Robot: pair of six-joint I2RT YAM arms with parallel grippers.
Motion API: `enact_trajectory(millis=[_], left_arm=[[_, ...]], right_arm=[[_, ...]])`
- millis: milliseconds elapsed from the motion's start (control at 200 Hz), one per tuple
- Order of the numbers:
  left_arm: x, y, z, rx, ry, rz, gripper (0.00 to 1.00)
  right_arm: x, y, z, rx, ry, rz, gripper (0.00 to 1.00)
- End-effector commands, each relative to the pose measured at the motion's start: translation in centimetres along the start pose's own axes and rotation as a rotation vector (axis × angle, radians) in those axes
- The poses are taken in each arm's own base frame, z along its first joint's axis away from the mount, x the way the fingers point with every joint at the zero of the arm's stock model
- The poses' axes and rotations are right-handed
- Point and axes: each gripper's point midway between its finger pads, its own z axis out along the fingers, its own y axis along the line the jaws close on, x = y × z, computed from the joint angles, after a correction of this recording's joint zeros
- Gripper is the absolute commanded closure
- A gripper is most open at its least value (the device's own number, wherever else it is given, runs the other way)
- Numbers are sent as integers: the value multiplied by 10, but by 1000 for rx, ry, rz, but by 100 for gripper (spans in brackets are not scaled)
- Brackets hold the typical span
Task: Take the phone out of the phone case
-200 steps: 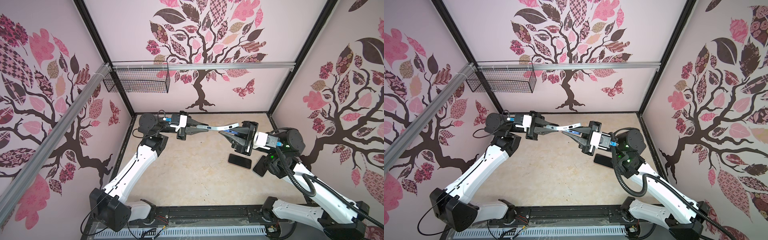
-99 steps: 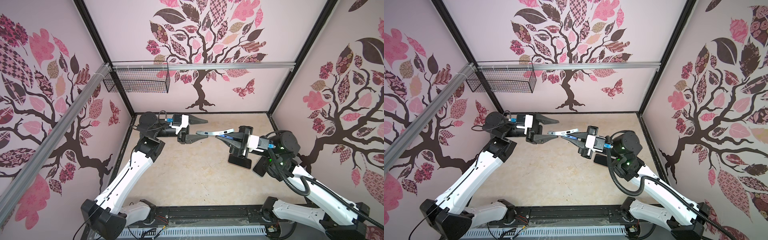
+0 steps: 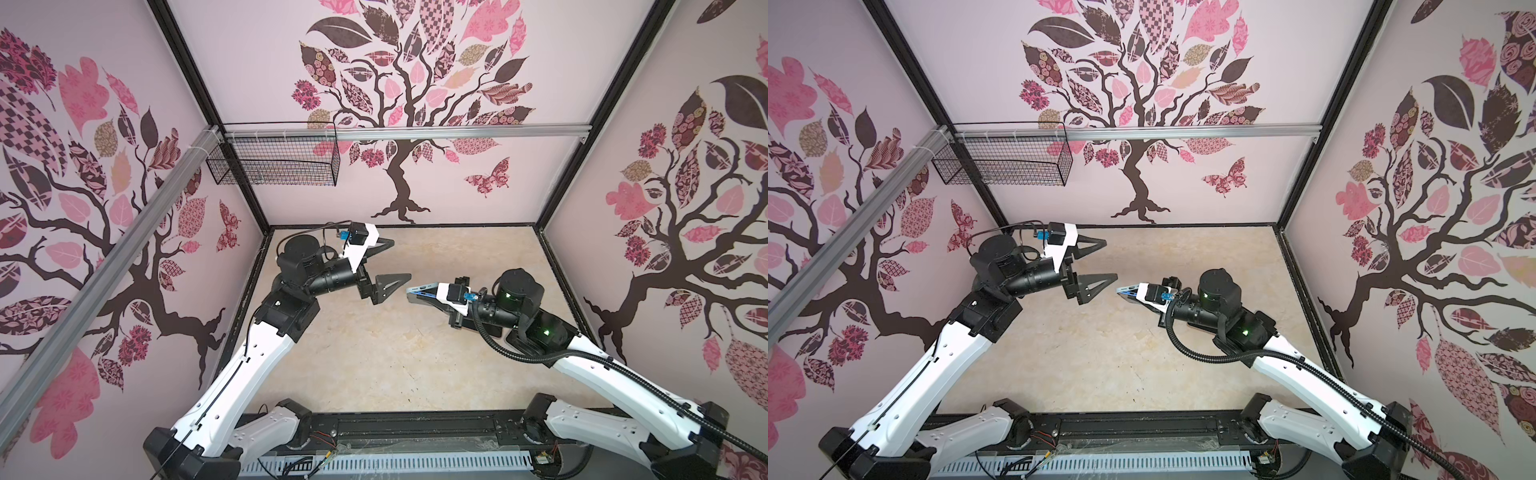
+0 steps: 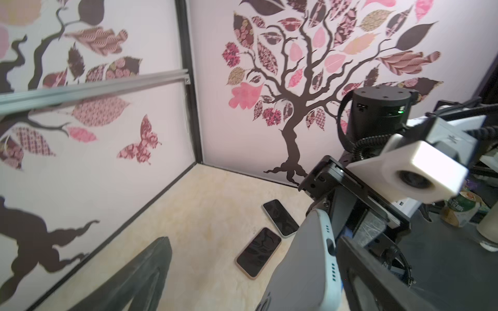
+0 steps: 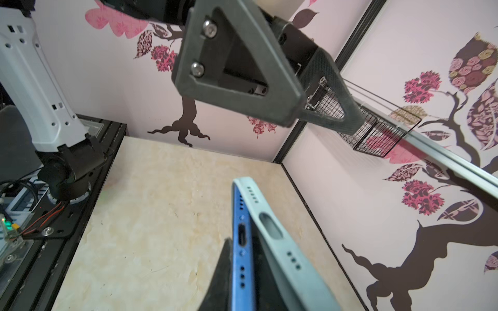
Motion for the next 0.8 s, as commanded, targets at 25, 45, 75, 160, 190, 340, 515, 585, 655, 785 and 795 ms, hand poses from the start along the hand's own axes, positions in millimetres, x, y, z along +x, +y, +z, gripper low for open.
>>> enact_trajectory(millis=[25,45,75,160,190,340,515,585,655,785,795], left_arm=[[33,4,4,-141,175,-108,2],[35,0,5,-134,191,-98,2],[39,-7,7,-117,211,-91,2],[46,-18,10,-77,246,-105,2],[46,-22,11,-58,251,-107,3],[45,-38,15,16,251,-97,9],[51,-37,23,21,289,-89,18],[56,-39,27,29,315,-71,19],[62,-43,31,44,336,-59,19],[70,-46,36,68,362,-70,21],[71,-47,36,69,365,-70,22]], right_arm=[[-11,-1,-3,-13,-21,-83,100],[-9,-1,-3,-18,-17,-86,100],[-7,1,-2,-26,-12,-93,100],[-2,5,1,-48,-1,-109,100],[0,6,1,-56,5,-116,100],[10,14,3,-100,36,-133,100],[17,18,4,-121,61,-149,100],[19,18,4,-124,69,-150,100],[20,19,4,-126,75,-150,100],[20,20,3,-127,73,-149,100],[21,20,3,-127,75,-149,100]])
